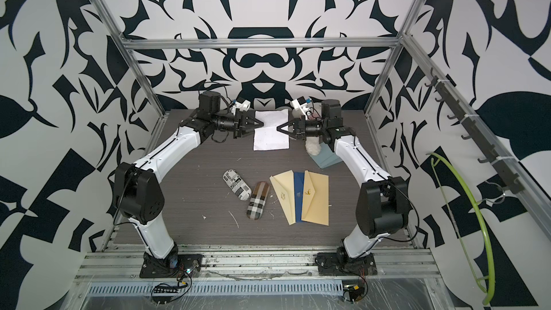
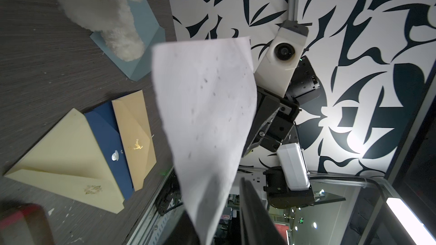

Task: Take the letter paper out of the envelope
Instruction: Unfold the letter paper.

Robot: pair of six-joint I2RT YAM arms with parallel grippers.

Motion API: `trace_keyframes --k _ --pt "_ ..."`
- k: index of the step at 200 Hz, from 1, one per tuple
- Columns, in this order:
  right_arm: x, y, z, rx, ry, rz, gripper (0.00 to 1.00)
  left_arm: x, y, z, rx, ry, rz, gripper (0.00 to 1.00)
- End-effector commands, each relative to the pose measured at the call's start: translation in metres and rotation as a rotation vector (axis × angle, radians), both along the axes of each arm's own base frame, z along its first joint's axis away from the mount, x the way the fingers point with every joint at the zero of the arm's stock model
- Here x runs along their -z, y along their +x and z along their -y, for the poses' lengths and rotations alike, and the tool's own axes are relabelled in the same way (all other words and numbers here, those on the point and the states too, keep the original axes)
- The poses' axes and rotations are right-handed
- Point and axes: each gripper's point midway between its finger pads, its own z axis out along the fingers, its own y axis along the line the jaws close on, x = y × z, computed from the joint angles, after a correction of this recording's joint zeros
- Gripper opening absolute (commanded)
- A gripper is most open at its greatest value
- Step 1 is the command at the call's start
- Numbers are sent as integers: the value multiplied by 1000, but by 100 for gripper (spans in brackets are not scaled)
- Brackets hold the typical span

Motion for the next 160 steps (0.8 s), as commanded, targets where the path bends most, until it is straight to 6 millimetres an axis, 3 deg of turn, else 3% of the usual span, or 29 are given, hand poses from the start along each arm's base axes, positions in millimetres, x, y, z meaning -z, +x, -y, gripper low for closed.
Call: trace_keyframes --k 1,69,110,134,160 --pt "-6 -7 1 -4 -10 42 0 -9 -4 1 15 -13 37 15" --pt "6 0 1 17 -39 1 0 -4 -5 0 9 18 33 0" --pt "14 5 2 55 -97 -33 0 7 -5 -1 -11 114 58 0" --pt "32 8 6 122 -229 -52 16 19 -2 -5 -47 209 65 0" --pt "66 20 39 330 -484 -81 33 50 6 -32 -152 458 66 0"
